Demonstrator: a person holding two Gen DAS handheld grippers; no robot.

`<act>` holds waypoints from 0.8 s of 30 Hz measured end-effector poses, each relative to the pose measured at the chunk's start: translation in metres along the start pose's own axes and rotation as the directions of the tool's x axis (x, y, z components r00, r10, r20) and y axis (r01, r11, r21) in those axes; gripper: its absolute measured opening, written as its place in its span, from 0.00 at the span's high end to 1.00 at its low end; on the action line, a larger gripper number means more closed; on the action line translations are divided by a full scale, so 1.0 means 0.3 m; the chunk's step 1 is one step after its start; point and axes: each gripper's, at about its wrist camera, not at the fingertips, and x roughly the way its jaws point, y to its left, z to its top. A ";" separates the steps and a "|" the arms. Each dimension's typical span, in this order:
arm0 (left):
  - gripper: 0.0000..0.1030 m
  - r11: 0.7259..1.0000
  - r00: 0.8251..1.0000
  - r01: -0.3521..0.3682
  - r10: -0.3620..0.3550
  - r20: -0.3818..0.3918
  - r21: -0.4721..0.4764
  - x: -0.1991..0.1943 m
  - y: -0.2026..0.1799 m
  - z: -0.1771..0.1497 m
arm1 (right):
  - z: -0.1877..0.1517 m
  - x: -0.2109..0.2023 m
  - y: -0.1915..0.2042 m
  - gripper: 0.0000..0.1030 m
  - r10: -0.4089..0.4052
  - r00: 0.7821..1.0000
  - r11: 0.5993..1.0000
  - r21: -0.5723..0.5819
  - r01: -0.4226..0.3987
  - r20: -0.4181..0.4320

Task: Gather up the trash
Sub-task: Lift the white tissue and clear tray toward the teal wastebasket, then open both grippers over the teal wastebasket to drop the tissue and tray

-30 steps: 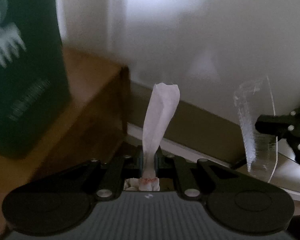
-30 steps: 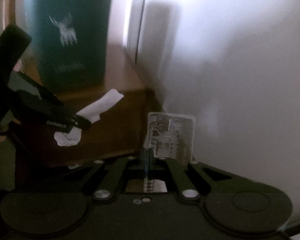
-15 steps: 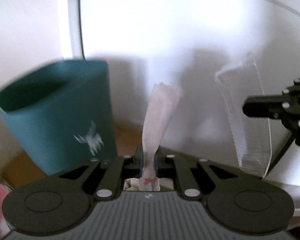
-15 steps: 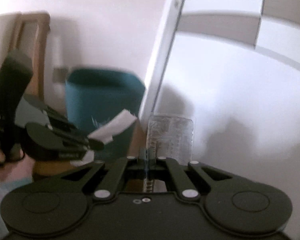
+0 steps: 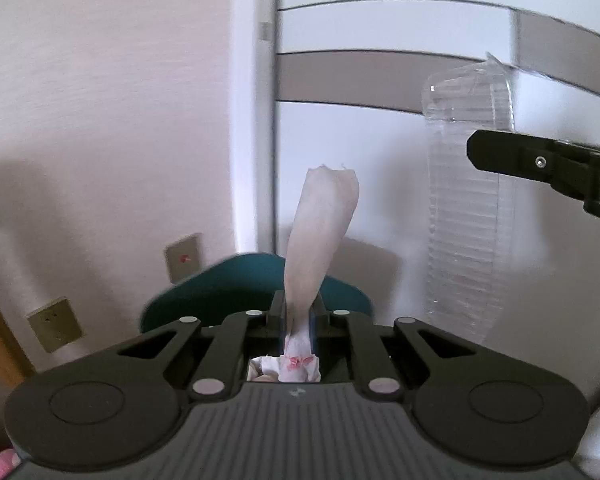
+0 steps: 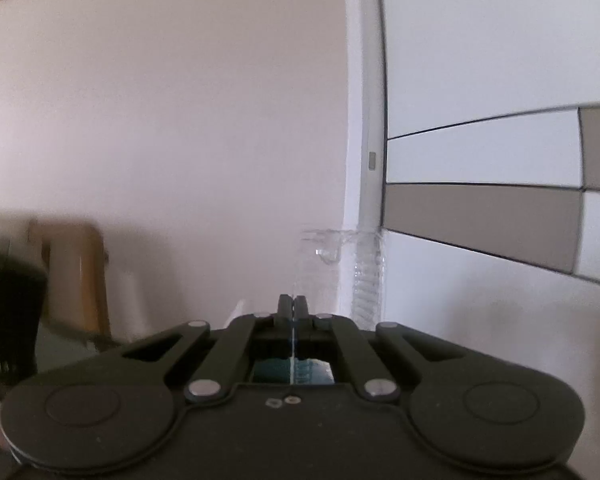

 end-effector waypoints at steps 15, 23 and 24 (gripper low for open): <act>0.90 0.995 0.973 -0.081 0.065 -0.222 -0.060 0.427 0.157 0.003 | -0.183 0.452 -0.087 1.00 0.017 0.992 0.980 0.201 0.008 -0.122; 0.90 0.997 0.934 -0.053 0.029 -0.356 -0.056 0.603 0.191 -0.022 | -0.291 0.588 -0.076 1.00 0.033 0.948 0.989 0.150 0.016 -0.317; 0.90 0.998 0.928 -0.041 0.018 -0.373 -0.055 0.616 0.198 -0.023 | -0.298 0.591 -0.073 1.00 0.027 0.940 0.990 0.142 0.023 -0.339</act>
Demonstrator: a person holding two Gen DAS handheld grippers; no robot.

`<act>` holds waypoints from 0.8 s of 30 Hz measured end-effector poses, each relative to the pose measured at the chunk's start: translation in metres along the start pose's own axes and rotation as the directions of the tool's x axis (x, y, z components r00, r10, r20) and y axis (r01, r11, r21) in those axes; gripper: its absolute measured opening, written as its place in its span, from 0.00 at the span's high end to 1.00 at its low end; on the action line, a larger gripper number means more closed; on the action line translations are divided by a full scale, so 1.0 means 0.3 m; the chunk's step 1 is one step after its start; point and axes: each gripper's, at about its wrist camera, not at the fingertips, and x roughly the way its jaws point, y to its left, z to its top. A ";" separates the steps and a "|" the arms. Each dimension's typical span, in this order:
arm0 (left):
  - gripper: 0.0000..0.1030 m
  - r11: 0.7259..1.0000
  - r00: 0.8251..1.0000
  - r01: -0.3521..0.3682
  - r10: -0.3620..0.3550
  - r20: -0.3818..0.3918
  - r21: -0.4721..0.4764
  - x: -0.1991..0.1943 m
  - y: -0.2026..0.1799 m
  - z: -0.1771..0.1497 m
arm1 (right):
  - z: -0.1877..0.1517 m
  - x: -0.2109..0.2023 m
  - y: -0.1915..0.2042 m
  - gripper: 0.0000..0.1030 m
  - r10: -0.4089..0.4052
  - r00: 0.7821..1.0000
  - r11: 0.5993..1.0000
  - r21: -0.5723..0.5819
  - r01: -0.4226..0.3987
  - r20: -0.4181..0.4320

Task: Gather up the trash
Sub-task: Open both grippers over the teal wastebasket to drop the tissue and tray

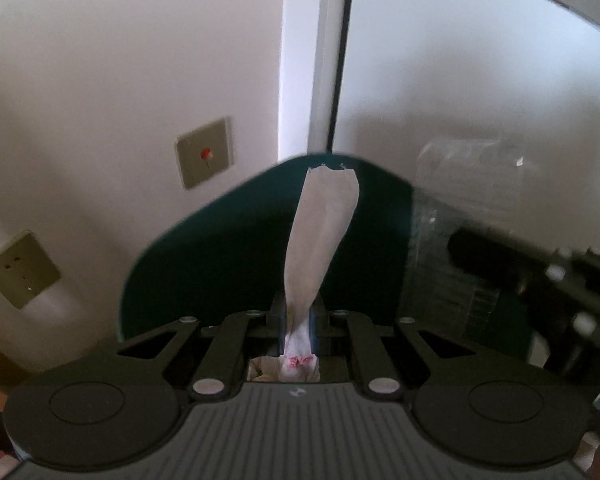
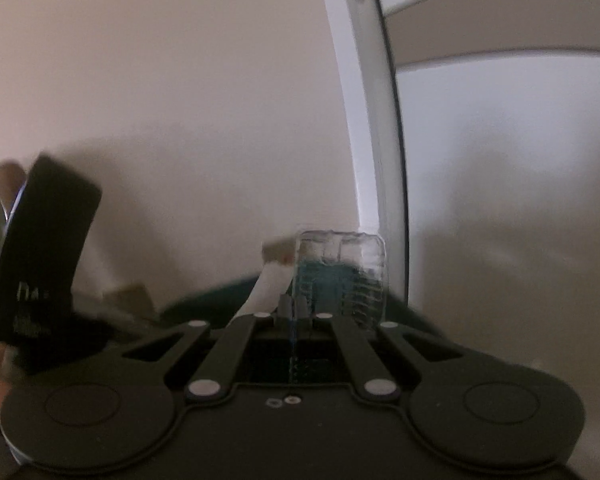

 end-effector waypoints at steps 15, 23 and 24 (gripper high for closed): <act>0.88 1.000 0.985 -0.011 0.016 -0.174 0.028 0.146 -0.009 -0.005 | -0.064 0.019 0.011 0.83 -0.054 0.975 0.998 -0.047 0.045 -0.215; 0.55 0.999 0.993 -0.030 0.035 -0.115 0.042 0.116 -0.031 -0.012 | -0.071 -0.040 -0.012 0.80 -0.049 0.982 0.998 -0.052 0.040 -0.182; 0.37 0.998 0.995 -0.037 0.041 -0.087 0.052 0.096 -0.038 -0.016 | -0.070 -0.062 -0.014 0.79 -0.048 0.984 0.998 -0.048 0.041 -0.173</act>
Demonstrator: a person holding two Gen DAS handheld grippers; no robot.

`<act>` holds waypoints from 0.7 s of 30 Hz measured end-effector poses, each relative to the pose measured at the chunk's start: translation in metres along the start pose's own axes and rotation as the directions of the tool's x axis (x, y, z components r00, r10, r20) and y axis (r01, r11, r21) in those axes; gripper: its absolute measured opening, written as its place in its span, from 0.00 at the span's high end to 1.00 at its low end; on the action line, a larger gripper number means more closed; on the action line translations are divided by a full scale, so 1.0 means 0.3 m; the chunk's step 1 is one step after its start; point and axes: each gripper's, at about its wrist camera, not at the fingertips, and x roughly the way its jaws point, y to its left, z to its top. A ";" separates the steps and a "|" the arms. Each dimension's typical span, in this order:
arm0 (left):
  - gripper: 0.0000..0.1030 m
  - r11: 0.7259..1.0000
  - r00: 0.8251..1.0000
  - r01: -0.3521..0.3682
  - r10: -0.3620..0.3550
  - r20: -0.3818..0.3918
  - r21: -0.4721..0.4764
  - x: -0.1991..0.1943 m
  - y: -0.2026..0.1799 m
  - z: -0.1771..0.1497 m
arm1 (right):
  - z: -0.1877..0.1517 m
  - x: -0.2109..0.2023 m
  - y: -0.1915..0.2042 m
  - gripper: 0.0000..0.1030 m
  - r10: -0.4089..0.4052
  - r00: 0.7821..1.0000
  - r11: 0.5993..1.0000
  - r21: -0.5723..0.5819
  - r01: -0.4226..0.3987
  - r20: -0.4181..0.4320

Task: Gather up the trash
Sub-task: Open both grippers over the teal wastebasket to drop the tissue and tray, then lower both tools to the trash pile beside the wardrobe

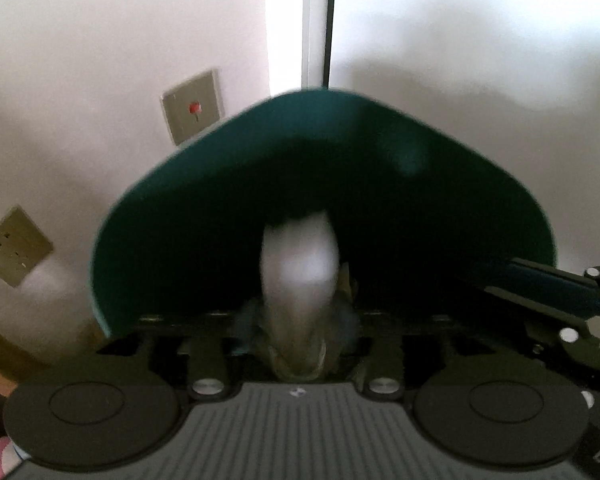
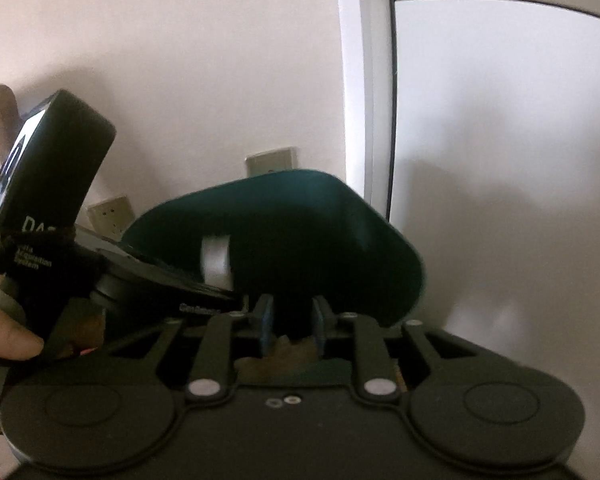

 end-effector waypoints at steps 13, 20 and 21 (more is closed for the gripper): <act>0.23 0.996 0.984 -0.001 -0.014 0.175 0.085 -0.277 -0.142 -0.098 | -0.097 -0.330 -0.076 0.66 0.017 0.995 1.000 0.009 -0.017 0.099; 0.21 0.990 0.972 0.060 -0.086 0.219 0.125 -0.386 -0.276 -0.198 | -0.254 -0.517 -0.174 0.63 -0.004 0.992 1.000 0.027 0.001 0.129; 0.21 0.989 0.970 0.074 -0.102 0.222 0.129 -0.393 -0.299 -0.214 | -0.284 -0.540 -0.195 0.62 -0.009 0.992 0.999 0.031 0.005 0.129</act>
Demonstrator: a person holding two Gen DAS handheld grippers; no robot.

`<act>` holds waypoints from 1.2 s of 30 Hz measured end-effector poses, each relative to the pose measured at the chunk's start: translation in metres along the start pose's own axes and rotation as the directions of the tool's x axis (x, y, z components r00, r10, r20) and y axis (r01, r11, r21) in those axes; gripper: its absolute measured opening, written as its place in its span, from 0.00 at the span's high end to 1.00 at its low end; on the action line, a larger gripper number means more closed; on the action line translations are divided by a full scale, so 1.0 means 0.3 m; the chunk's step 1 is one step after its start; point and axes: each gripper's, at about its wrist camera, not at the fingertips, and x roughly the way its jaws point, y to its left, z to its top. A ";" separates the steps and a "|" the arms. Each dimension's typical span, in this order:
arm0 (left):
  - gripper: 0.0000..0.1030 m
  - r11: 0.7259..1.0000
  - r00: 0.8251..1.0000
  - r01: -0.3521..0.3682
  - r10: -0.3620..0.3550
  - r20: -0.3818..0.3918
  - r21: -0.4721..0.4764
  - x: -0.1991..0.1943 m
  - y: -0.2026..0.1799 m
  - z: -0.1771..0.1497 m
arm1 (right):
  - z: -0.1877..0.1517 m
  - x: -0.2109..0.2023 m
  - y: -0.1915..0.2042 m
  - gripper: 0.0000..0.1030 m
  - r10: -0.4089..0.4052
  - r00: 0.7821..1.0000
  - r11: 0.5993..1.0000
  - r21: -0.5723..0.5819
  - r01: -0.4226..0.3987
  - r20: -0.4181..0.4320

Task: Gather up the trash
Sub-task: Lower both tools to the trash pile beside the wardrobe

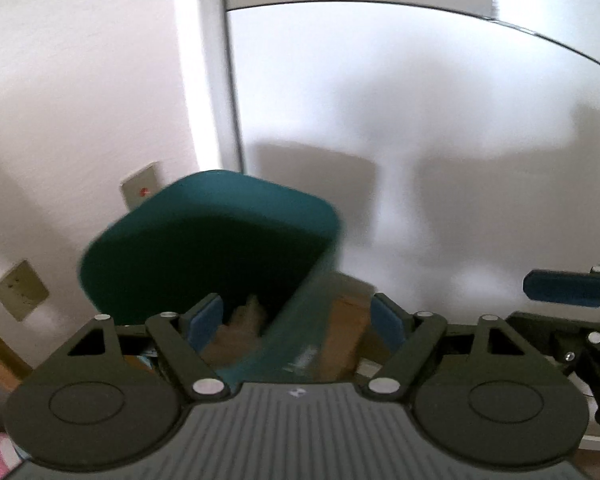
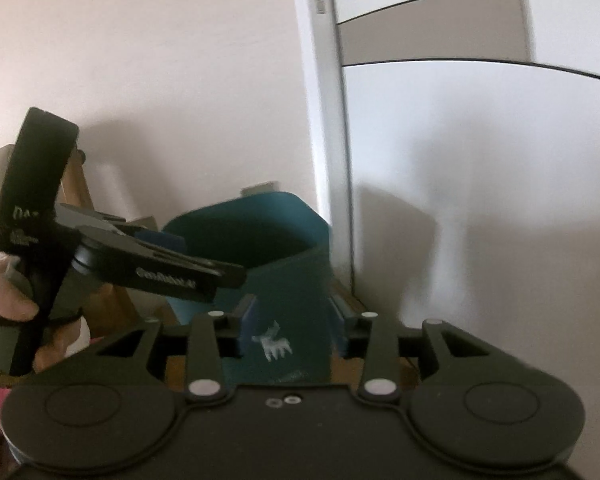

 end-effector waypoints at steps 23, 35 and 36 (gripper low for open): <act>0.01 0.905 0.935 0.326 -0.265 -0.238 0.274 0.681 -0.763 -0.591 | -1.014 0.061 -0.771 0.48 -0.283 0.871 0.881 0.249 0.401 -0.402; 0.01 0.872 0.887 0.350 -0.192 -0.419 0.341 1.201 -0.888 -0.925 | -1.440 0.416 -0.941 0.48 -0.222 0.764 0.864 0.240 0.442 -0.606; 0.01 0.869 0.881 0.351 -0.180 -0.438 0.348 1.245 -0.894 -0.958 | -1.498 0.405 -0.946 0.48 -0.220 0.750 0.868 0.225 0.443 -0.624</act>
